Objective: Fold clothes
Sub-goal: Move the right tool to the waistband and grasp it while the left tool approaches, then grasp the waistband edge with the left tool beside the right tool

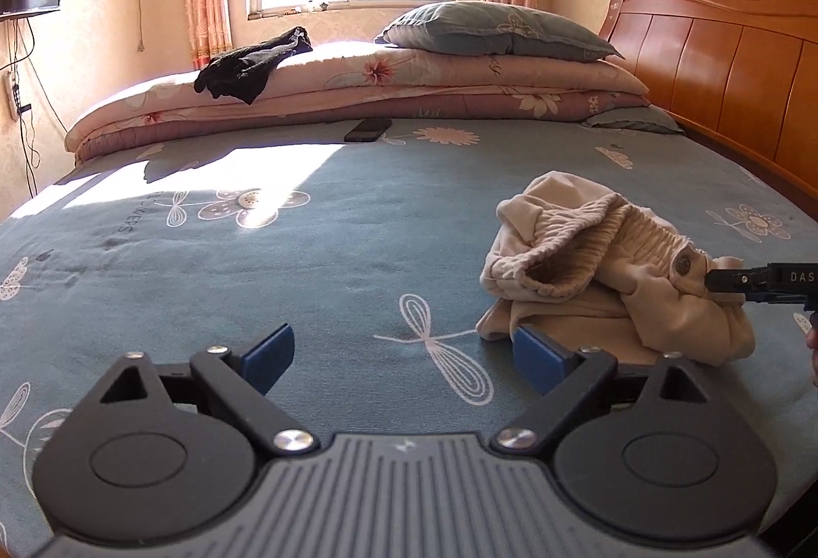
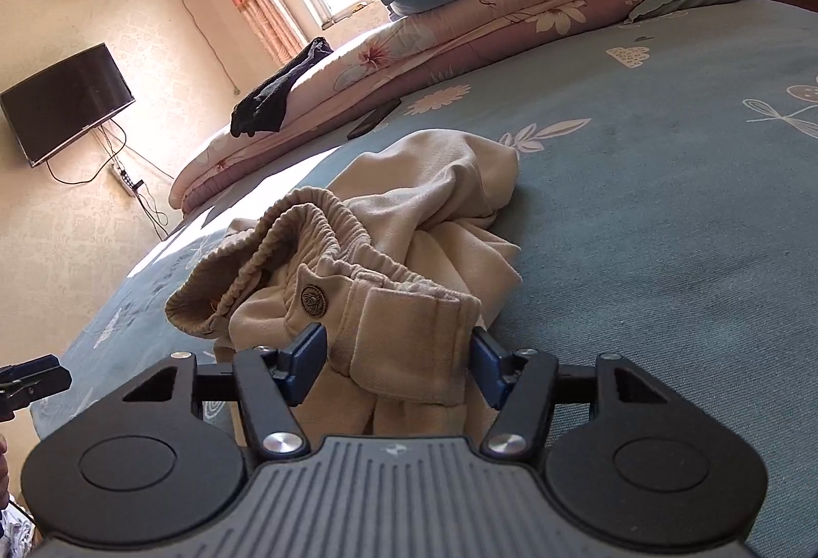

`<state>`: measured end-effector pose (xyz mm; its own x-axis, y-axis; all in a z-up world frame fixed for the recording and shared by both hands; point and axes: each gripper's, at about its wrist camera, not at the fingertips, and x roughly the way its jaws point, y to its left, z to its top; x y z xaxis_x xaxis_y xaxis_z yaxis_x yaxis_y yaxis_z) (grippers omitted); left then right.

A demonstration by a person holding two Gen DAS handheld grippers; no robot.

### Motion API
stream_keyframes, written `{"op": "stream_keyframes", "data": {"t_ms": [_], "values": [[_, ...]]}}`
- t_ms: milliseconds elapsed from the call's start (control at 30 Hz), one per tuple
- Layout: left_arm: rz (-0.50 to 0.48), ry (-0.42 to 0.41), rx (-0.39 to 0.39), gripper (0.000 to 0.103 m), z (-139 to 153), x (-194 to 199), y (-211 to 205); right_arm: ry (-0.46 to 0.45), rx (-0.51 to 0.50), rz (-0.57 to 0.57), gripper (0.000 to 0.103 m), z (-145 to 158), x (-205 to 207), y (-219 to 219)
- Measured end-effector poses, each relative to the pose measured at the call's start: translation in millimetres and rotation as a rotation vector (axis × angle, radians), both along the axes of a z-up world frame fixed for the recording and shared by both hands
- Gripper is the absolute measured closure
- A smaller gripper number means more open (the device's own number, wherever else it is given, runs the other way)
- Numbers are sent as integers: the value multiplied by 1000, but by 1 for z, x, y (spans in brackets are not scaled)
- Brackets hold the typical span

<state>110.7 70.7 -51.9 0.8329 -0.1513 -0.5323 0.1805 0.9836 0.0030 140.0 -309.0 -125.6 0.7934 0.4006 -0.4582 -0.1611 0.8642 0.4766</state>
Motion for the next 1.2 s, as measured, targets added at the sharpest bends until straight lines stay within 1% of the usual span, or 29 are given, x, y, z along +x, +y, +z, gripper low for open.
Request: {"op": "stream_keyframes", "data": {"t_ms": [33,67,100,133,167,200,233,300,400,433,500,533,600,667,733,800,867,900,967,1067,1100,1200], "values": [[-4,-4,-9,10,1,0,0,-38,6,24,38,4,-5,2],[-14,-3,-20,10,1,0,-1,-102,24,78,39,11,-13,3],[-24,-3,-31,10,0,0,-2,-146,35,118,39,15,-18,2],[-33,-3,-42,10,0,0,-2,-160,26,140,38,15,-19,2],[-44,-4,-50,10,0,0,-4,-135,-20,140,38,13,-16,5],[-52,-4,-55,10,-1,0,-6,-92,-85,133,38,7,-9,9],[-60,-4,-59,10,-1,0,-8,-51,-125,133,37,0,-3,12],[-75,-4,-54,10,1,0,-14,-31,-117,130,36,-12,1,12],[-100,-16,-24,10,1,-2,-19,-75,-80,123,40,-2,-7,10],[-108,-23,-19,10,1,-2,-20,-107,-51,129,41,2,-12,7],[-126,-40,-10,10,0,-3,-22,-157,-38,148,41,6,-16,7],[-136,-56,0,10,0,-4,-24,-148,-65,151,40,4,-13,8],[-140,-52,25,10,-2,-4,-27,-115,-146,134,40,-6,-6,14],[-143,-47,51,10,-4,-3,-30,-130,-188,123,40,-12,-5,19],[-146,-33,62,10,-6,-3,-32,-127,-222,111,40,-7,-6,25],[-153,-4,53,10,-5,-1,-32,-98,-269,98,43,2,-7,32],[-162,1,39,10,-3,-2,-31,-124,-299,108,51,15,-14,36],[-163,-3,35,10,-2,-3,-31,-134,-315,108,53,22,-17,38],[-173,-11,43,10,0,-6,-32,-176,-339,123,68,41,-29,41],[-193,-28,101,11,1,-8,-37,-215,-370,149,75,66,-40,45],[-203,-35,121,11,0,-9,-39,-230,-389,164,76,73,-43,48],[-227,-65,214,11,-5,-10,-49,-241,-433,170,77,90,-51,54]]}}
